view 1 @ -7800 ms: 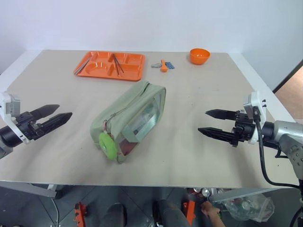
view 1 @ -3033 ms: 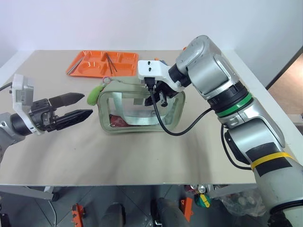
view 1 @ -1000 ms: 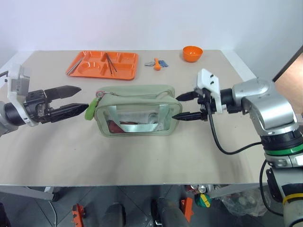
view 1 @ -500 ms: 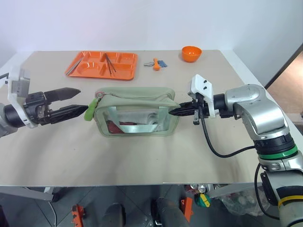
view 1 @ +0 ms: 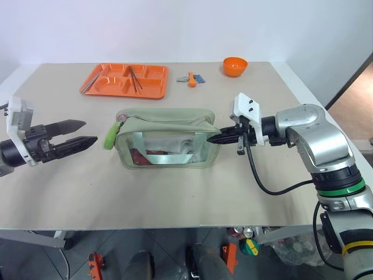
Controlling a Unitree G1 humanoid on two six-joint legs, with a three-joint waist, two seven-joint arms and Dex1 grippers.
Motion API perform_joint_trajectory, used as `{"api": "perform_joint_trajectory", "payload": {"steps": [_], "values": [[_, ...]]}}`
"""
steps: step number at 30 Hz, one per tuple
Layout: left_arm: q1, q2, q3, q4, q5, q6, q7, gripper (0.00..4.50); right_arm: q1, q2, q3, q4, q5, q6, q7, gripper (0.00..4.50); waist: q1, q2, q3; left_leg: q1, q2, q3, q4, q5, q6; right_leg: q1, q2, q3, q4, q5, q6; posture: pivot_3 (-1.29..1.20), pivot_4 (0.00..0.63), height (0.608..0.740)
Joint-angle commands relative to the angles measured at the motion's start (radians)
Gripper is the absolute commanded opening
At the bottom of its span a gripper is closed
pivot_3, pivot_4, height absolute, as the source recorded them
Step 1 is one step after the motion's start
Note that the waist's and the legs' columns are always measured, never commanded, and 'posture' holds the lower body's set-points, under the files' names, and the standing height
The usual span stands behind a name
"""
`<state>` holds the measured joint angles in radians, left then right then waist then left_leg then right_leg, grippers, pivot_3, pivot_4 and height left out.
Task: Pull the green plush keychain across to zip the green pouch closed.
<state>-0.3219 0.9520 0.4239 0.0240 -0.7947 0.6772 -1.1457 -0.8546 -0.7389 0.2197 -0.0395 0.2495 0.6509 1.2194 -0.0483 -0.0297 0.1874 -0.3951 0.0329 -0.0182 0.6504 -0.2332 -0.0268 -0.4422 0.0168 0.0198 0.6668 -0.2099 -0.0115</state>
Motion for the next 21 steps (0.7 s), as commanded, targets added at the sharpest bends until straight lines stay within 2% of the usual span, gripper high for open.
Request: {"api": "perform_joint_trajectory", "payload": {"steps": [1,12,13,21], "values": [[-0.012,0.010,-0.008,-0.053,-0.024,0.026,-0.013,4.50,-0.001,-0.011,-0.006,-0.049,0.010,-0.006,0.008,0.10,0.000,0.000,0.000,0.000,0.000,0.000,0.000,0.000,0.000,0.000,0.000,0.000,0.000,0.000,0.000,0.00,0.150,0.740],[-0.064,-0.025,-0.096,-0.037,0.009,0.020,-0.022,4.50,0.013,-0.020,-0.015,-0.072,0.016,0.015,-0.006,0.10,0.001,0.000,0.000,0.000,0.000,0.000,0.000,0.000,0.000,0.000,0.000,0.000,0.000,0.000,0.000,0.00,0.150,0.740],[-0.066,-0.030,-0.107,-0.037,0.015,0.018,-0.026,3.96,0.015,-0.021,-0.016,-0.075,0.018,0.017,-0.007,0.00,0.001,0.000,0.000,0.000,0.000,0.000,0.000,0.000,0.000,0.000,0.000,0.000,0.000,0.000,0.000,0.00,0.150,0.740],[-0.093,-0.060,-0.153,-0.032,0.039,0.009,-0.031,1.30,0.023,-0.024,-0.025,-0.094,0.027,0.032,-0.020,0.00,0.001,0.000,0.000,0.000,0.000,0.000,0.000,0.000,0.000,0.000,0.000,0.000,0.000,0.000,0.000,0.00,0.150,0.740]]}}
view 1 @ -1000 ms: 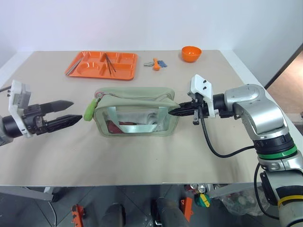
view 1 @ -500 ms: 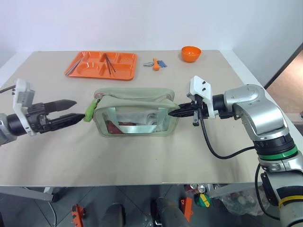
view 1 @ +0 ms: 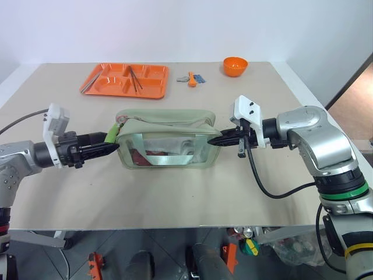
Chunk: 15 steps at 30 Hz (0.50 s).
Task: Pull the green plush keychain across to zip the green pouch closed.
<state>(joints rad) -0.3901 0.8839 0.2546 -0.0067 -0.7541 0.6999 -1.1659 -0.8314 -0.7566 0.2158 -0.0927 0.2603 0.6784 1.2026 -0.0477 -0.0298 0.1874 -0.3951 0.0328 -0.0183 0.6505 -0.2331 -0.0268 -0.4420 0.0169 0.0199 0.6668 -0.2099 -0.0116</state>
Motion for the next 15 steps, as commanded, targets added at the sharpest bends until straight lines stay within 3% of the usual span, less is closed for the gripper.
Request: {"api": "perform_joint_trajectory", "payload": {"steps": [1,4,15], "values": [[-0.025,0.010,0.018,0.000,0.000,-0.015,-0.013,0.98,0.001,-0.008,-0.021,-0.044,0.018,0.007,-0.005,0.00,0.000,0.000,0.000,0.000,0.000,0.000,0.000,0.000,0.000,0.000,0.000,0.000,0.000,0.000,0.000,0.00,0.150,0.740],[-0.031,0.020,0.026,0.008,0.005,-0.017,-0.016,0.03,0.002,-0.010,-0.020,-0.045,0.020,0.009,-0.010,0.00,0.000,0.000,0.000,0.000,0.000,0.000,0.000,0.000,0.000,0.000,0.000,0.000,0.000,0.000,0.000,0.00,0.150,0.740],[-0.126,0.118,0.093,0.084,0.007,-0.044,-0.045,0.03,-0.012,-0.004,-0.001,-0.014,0.018,-0.007,-0.010,0.00,0.001,0.000,0.000,0.000,0.000,0.000,0.000,0.000,0.000,0.000,0.000,0.000,0.000,0.000,0.000,0.00,0.150,0.740]]}}
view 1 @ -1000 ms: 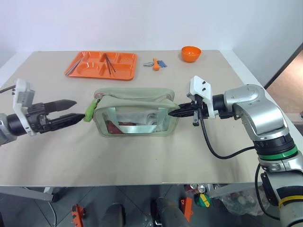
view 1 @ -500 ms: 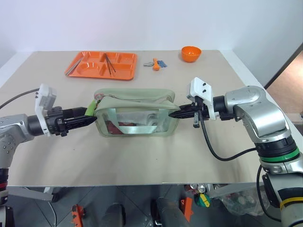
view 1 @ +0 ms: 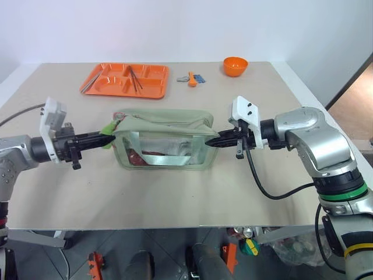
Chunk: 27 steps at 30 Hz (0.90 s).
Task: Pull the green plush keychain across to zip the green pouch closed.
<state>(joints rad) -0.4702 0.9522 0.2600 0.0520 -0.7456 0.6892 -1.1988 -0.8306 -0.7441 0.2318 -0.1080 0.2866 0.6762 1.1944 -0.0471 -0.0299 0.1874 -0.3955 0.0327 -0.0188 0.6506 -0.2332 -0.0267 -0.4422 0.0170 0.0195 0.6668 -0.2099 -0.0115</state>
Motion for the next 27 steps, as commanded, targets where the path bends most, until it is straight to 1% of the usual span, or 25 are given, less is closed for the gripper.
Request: {"api": "perform_joint_trajectory", "payload": {"steps": [1,5,11,15,18,20,21,23,26,27], "values": [[-0.067,0.057,0.087,0.029,-0.008,-0.034,-0.020,0.03,-0.016,-0.015,-0.015,0.005,-0.008,-0.007,-0.002,0.00,0.000,0.000,0.000,0.000,0.000,0.000,0.000,0.000,0.000,0.000,0.000,0.000,0.000,0.000,0.000,0.00,0.150,0.740],[-0.113,0.060,0.071,0.040,-0.010,-0.034,-0.044,0.03,-0.026,-0.008,-0.008,0.016,-0.009,-0.016,-0.005,0.00,0.001,0.000,0.000,-0.001,-0.001,0.000,0.000,0.000,0.000,0.000,-0.001,0.000,0.000,0.000,0.001,0.00,0.150,0.740],[-0.104,0.033,0.048,0.048,0.007,-0.040,-0.053,0.03,-0.028,-0.004,-0.007,0.014,-0.009,-0.020,-0.009,0.00,0.000,0.000,0.000,-0.001,-0.001,0.000,0.000,0.000,0.000,0.000,-0.001,0.000,0.000,0.000,0.001,0.00,0.150,0.740],[-0.095,0.008,0.008,0.027,0.059,-0.044,0.004,0.03,-0.024,-0.009,-0.010,0.006,-0.007,-0.019,-0.007,0.00,0.002,0.000,0.000,-0.001,-0.001,0.000,0.001,0.000,0.000,0.000,-0.001,0.000,0.000,0.000,0.001,0.00,0.150,0.740],[-0.090,-0.001,0.008,0.022,0.060,-0.044,0.009,0.03,-0.024,-0.013,-0.011,0.006,-0.008,-0.019,-0.006,0.00,0.002,0.000,0.000,-0.001,-0.002,0.000,0.001,0.000,0.000,0.000,-0.002,0.000,0.000,0.000,0.001,0.00,0.150,0.740],[-0.095,-0.001,-0.004,0.035,0.068,-0.020,0.029,0.75,-0.027,-0.014,-0.012,0.007,-0.008,-0.018,-0.005,0.00,0.003,0.000,0.000,-0.001,-0.002,0.000,0.001,0.000,0.000,0.000,-0.002,0.000,0.000,0.000,0.001,0.00,0.150,0.740],[-0.090,0.000,-0.006,0.033,0.059,-0.006,0.021,0.94,-0.027,-0.015,-0.012,0.006,-0.008,-0.017,-0.005,0.00,0.003,0.000,0.000,-0.001,-0.002,0.000,0.001,0.000,0.000,0.000,-0.003,0.000,0.000,0.000,0.002,0.00,0.150,0.740],[-0.070,-0.005,-0.026,0.023,0.109,-0.057,0.037,1.66,-0.028,-0.016,-0.012,0.006,-0.007,-0.017,-0.003,0.00,0.003,0.000,0.000,-0.002,-0.002,0.000,0.002,0.000,0.000,0.000,-0.003,0.000,0.000,0.000,0.002,0.00,0.150,0.740],[-0.064,-0.007,-0.015,0.012,0.066,-0.007,0.011,2.63,-0.028,-0.019,-0.012,0.005,-0.006,-0.017,-0.002,0.00,0.004,0.000,0.000,-0.002,-0.003,0.000,0.002,0.000,0.000,0.000,-0.003,0.000,0.000,0.000,0.002,0.00,0.150,0.740],[-0.058,-0.010,-0.007,0.000,0.061,-0.014,0.004,2.97,-0.028,-0.020,-0.013,0.005,-0.006,-0.017,-0.001,0.00,0.004,0.000,0.000,-0.002,-0.003,0.000,0.002,0.000,0.000,0.000,-0.003,0.000,0.000,0.000,0.002,0.00,0.150,0.740]]}}
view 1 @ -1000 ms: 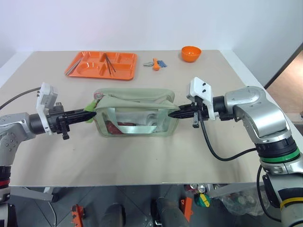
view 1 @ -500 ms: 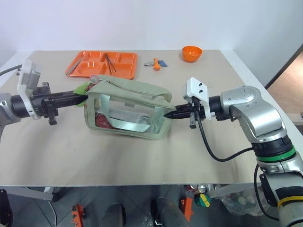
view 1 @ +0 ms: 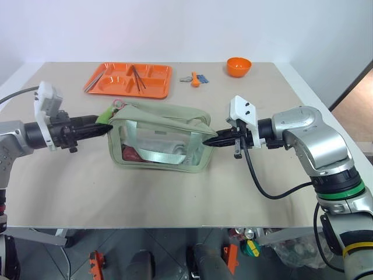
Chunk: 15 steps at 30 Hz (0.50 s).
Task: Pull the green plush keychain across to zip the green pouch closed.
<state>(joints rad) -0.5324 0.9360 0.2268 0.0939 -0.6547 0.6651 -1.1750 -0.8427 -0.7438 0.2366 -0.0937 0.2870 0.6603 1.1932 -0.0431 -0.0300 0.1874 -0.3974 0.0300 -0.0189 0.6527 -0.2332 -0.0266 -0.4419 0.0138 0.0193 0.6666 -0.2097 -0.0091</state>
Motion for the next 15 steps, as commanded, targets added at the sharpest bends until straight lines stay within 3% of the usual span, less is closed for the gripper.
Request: {"api": "perform_joint_trajectory", "payload": {"steps": [1,15], "values": [[0.009,0.005,0.030,-0.050,-0.033,0.010,-0.019,2.97,-0.016,-0.021,-0.018,-0.010,-0.006,0.000,0.001,0.00,0.000,0.000,0.000,0.000,0.000,0.000,0.000,0.000,0.000,0.000,0.000,0.000,0.000,0.000,0.000,0.00,0.150,0.740],[0.080,0.100,0.129,-0.079,-0.100,0.069,-0.084,2.97,-0.021,-0.016,-0.008,-0.001,-0.011,-0.006,0.006,0.00,-0.001,0.000,0.000,0.000,0.000,0.000,0.000,0.000,0.000,0.000,0.000,0.000,0.000,0.000,0.000,0.00,0.150,0.740]]}}
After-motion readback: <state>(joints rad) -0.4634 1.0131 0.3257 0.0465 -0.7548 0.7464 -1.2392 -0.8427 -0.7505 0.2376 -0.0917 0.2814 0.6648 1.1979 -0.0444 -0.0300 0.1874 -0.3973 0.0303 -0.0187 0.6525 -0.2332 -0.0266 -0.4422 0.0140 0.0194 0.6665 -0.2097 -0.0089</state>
